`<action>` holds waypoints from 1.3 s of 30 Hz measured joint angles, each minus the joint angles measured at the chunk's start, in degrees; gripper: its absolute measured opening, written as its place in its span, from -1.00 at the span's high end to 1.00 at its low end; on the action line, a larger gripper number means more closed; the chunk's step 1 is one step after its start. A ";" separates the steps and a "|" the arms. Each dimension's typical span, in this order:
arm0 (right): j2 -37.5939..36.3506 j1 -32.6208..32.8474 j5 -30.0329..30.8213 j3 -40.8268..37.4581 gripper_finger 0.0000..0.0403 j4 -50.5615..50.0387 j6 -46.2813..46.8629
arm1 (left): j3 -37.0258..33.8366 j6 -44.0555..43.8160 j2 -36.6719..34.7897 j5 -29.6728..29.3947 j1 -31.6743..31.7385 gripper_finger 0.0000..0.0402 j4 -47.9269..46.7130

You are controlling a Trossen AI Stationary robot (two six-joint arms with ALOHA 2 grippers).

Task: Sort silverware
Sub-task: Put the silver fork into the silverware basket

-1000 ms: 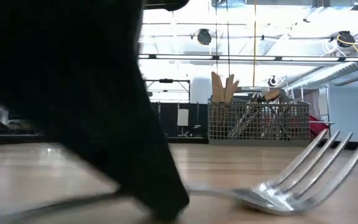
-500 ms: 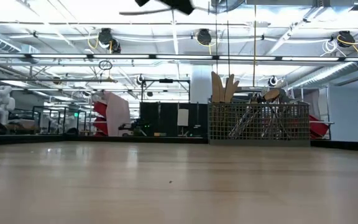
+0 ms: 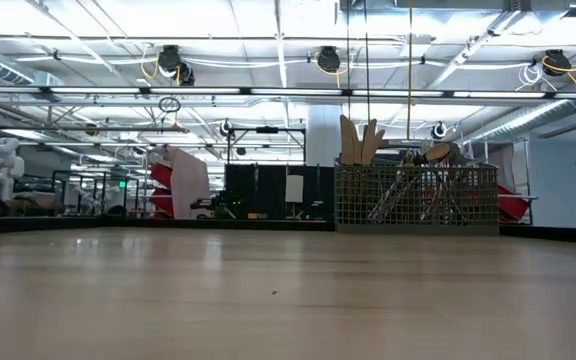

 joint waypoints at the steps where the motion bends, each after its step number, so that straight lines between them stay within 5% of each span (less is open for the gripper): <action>1: -0.22 -1.76 -2.14 0.00 0.31 0.87 -0.02 | -0.54 1.69 -0.18 0.04 0.04 0.93 1.78; 6: -0.44 -7.28 -10.09 -0.02 0.26 10.96 -8.20 | -6.41 7.73 -1.59 0.73 0.24 0.93 13.76; 13: -0.44 -11.31 -10.13 -0.04 0.17 19.60 -17.85 | -11.87 7.71 -3.60 7.15 2.04 0.93 21.63; 17: -0.42 -13.89 -15.25 -0.07 0.10 22.01 -19.56 | -13.18 7.84 -4.38 8.81 2.08 0.93 25.51; 27: -0.42 -17.82 -17.80 -0.07 -0.13 23.58 -21.67 | -13.53 8.06 -4.15 9.07 3.40 0.93 28.10; 34: -0.39 -19.85 -27.33 -0.09 -0.15 26.85 -24.42 | -13.53 4.51 -3.81 7.59 4.45 0.93 30.13; 39: -1.79 -21.22 -27.72 -0.11 -0.15 27.56 -26.82 | -13.53 3.17 -3.79 6.99 4.48 0.93 29.99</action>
